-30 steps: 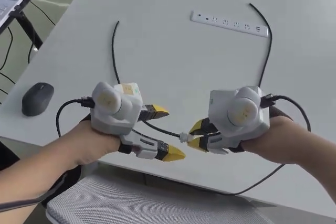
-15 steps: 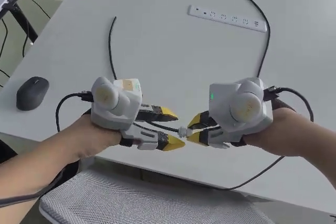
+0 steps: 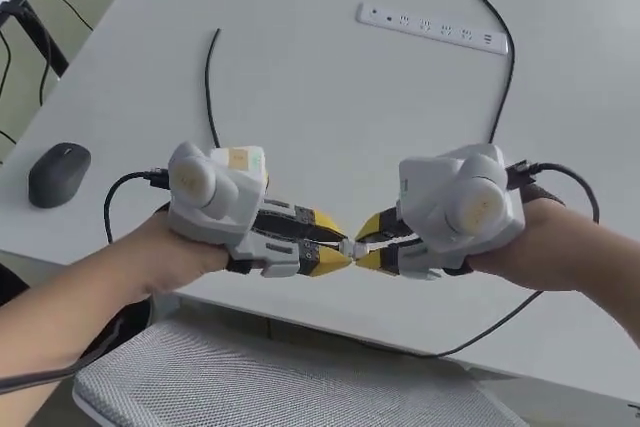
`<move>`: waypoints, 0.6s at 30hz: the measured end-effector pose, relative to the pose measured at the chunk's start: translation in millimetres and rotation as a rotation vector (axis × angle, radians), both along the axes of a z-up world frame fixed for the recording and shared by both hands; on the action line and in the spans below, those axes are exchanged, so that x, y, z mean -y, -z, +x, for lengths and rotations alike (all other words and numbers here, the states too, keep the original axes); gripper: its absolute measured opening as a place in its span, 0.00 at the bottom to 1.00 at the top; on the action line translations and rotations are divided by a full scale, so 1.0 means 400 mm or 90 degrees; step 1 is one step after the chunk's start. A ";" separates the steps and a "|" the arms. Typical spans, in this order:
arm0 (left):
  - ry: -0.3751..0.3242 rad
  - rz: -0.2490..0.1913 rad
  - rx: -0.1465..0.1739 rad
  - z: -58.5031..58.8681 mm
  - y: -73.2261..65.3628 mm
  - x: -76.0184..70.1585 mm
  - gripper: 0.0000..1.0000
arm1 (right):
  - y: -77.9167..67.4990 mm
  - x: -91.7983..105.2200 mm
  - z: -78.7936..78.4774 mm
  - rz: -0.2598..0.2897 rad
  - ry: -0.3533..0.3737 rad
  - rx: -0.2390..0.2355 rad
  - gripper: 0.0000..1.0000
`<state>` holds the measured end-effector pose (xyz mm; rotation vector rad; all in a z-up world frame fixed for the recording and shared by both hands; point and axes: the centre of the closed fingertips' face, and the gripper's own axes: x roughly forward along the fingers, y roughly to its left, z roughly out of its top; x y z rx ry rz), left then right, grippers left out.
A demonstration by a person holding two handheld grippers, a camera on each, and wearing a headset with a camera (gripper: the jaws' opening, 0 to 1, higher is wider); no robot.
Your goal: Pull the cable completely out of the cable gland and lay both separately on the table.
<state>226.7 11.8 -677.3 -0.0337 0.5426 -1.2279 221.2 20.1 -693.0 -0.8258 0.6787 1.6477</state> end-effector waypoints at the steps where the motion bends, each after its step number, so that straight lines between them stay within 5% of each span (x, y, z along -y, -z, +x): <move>1: 0.003 0.000 0.002 0.000 0.000 0.001 0.17 | 0.001 0.000 -0.001 -0.001 -0.001 0.000 0.06; 18: 0.015 0.004 0.007 0.002 0.004 0.001 0.16 | 0.002 0.001 0.003 0.007 -0.009 0.002 0.06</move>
